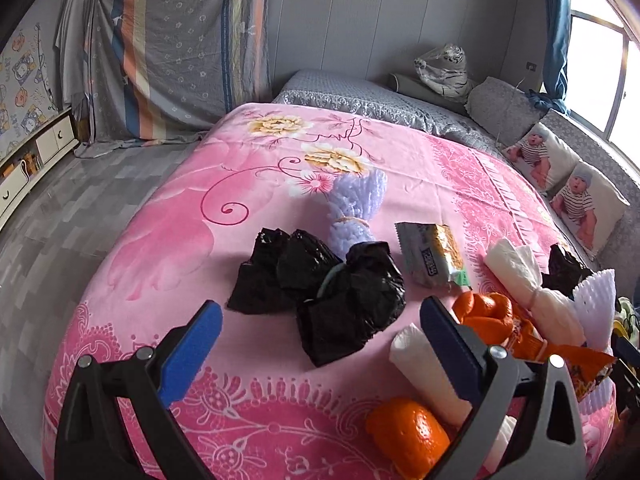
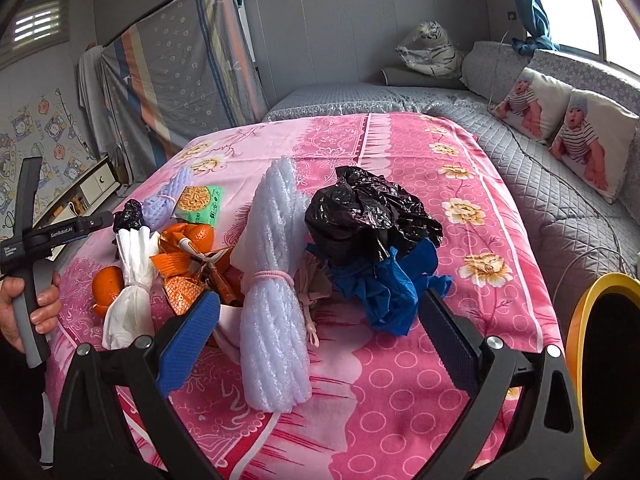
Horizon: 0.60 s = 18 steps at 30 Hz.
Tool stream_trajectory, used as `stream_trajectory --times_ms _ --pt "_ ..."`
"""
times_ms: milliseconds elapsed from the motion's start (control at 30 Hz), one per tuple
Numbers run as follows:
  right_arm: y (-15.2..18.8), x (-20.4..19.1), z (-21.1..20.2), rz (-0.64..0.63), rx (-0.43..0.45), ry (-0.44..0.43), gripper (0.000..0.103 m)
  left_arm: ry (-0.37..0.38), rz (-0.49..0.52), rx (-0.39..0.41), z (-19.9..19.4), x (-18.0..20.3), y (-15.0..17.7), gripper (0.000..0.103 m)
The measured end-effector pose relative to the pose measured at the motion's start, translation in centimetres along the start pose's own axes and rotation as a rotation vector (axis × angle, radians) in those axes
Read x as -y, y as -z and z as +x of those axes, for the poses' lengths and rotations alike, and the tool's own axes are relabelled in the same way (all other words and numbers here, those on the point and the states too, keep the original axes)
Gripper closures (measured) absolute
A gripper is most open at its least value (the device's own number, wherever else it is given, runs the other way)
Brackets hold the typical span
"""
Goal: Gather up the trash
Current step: 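Grasp the black plastic bag with the left tool while the right tool grasps the lavender mesh bundle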
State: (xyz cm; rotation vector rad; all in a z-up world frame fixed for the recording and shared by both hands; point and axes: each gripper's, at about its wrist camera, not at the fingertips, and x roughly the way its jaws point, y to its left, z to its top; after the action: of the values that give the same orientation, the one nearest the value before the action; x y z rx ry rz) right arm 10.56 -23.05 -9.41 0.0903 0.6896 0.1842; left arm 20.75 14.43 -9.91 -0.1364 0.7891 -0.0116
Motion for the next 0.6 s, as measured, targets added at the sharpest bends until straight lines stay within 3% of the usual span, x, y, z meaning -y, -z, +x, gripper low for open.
stream_trajectory --times_ms 300,433,600 --pt "-0.4 -0.3 1.5 0.002 -0.057 -0.061 0.020 0.009 0.013 -0.066 3.6 -0.1 -0.5 0.008" --pt "-0.5 0.3 3.3 0.043 -0.131 -0.086 0.034 0.010 0.030 -0.087 4.6 0.2 -0.4 0.015" --pt "-0.1 0.4 4.2 0.064 -0.180 -0.111 0.045 0.017 0.040 -0.102 5.3 0.3 0.0 0.023"
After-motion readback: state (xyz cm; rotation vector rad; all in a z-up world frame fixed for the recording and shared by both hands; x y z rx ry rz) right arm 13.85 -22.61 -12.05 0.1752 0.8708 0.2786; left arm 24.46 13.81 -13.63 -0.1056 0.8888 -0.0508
